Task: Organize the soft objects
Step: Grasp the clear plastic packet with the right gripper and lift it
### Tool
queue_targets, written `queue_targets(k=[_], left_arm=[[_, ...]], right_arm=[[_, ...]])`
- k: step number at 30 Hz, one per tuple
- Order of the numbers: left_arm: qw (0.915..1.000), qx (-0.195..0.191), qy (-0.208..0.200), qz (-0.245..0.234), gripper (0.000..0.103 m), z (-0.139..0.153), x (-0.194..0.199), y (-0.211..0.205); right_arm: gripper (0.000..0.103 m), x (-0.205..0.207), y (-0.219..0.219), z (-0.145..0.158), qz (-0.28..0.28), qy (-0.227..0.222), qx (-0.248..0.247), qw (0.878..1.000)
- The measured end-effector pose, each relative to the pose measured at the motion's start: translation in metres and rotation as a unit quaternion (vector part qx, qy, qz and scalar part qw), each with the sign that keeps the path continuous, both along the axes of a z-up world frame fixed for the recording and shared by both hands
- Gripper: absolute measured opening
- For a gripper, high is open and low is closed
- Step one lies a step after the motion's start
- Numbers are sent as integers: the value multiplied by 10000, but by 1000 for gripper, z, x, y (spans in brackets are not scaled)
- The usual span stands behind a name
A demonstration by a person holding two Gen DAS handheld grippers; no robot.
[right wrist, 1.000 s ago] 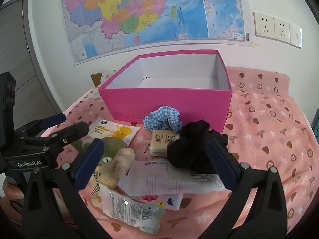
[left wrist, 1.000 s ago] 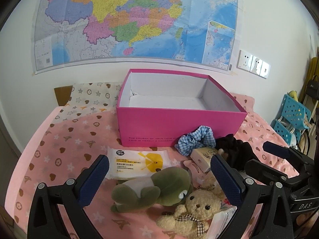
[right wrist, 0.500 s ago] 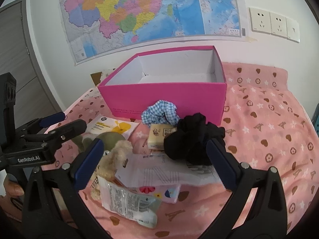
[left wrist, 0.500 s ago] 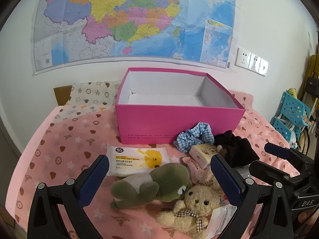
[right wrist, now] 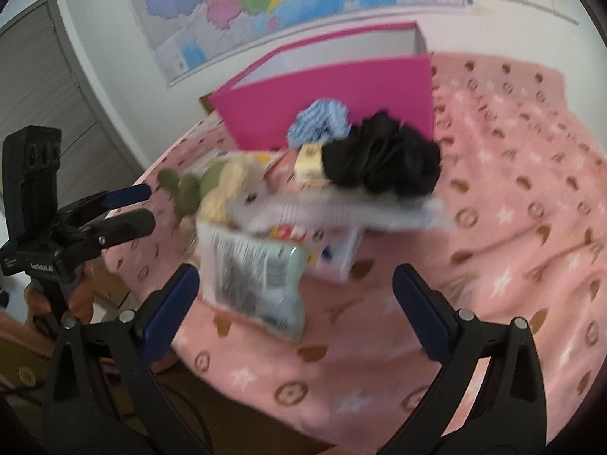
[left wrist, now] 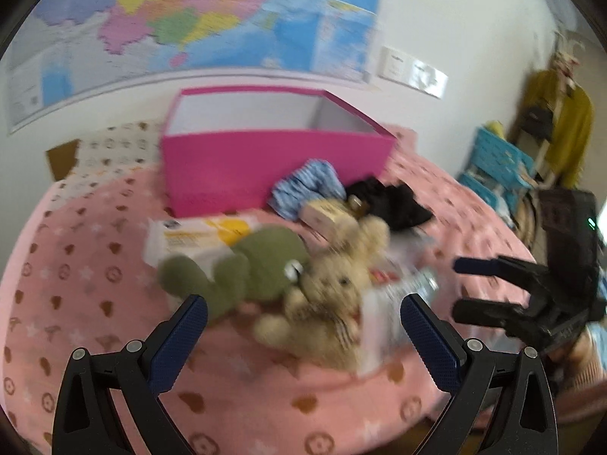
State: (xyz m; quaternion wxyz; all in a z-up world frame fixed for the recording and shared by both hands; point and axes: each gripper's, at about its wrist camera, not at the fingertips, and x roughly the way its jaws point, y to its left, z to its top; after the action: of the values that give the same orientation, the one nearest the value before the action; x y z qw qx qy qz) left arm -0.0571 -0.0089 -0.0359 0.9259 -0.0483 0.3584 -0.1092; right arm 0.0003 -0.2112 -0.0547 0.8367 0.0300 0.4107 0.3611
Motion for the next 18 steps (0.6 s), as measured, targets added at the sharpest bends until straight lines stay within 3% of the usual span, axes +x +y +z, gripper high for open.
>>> queue_targets(k=[3,8,10,12,14,15,18], left_arm=[[9991,-108,177,-369,96,-8,-7,-13],[9943,-287,577,-851,69,-25,-6,-30],[9913,-434,738,-1001,62,-31,-4,-34],[9898,-492,840,-1037,62,-37,0,-36],[9893,-520,863,-1057,61,-38,2,-38],[9892,-521,872,-1057,61,-39,4,-37],[9891,-543,886,-1039,61,-39,8,-36]], right_arm=[[92,0,4,-5,130,116,151,9997],[71,5,9,-10,306,369,325,9983],[56,6,11,-14,350,447,435,9974],[43,8,10,-17,369,523,451,9969],[38,6,7,-15,383,484,532,9967],[28,4,5,-14,412,451,571,9965],[20,-1,0,-7,446,281,731,9959]])
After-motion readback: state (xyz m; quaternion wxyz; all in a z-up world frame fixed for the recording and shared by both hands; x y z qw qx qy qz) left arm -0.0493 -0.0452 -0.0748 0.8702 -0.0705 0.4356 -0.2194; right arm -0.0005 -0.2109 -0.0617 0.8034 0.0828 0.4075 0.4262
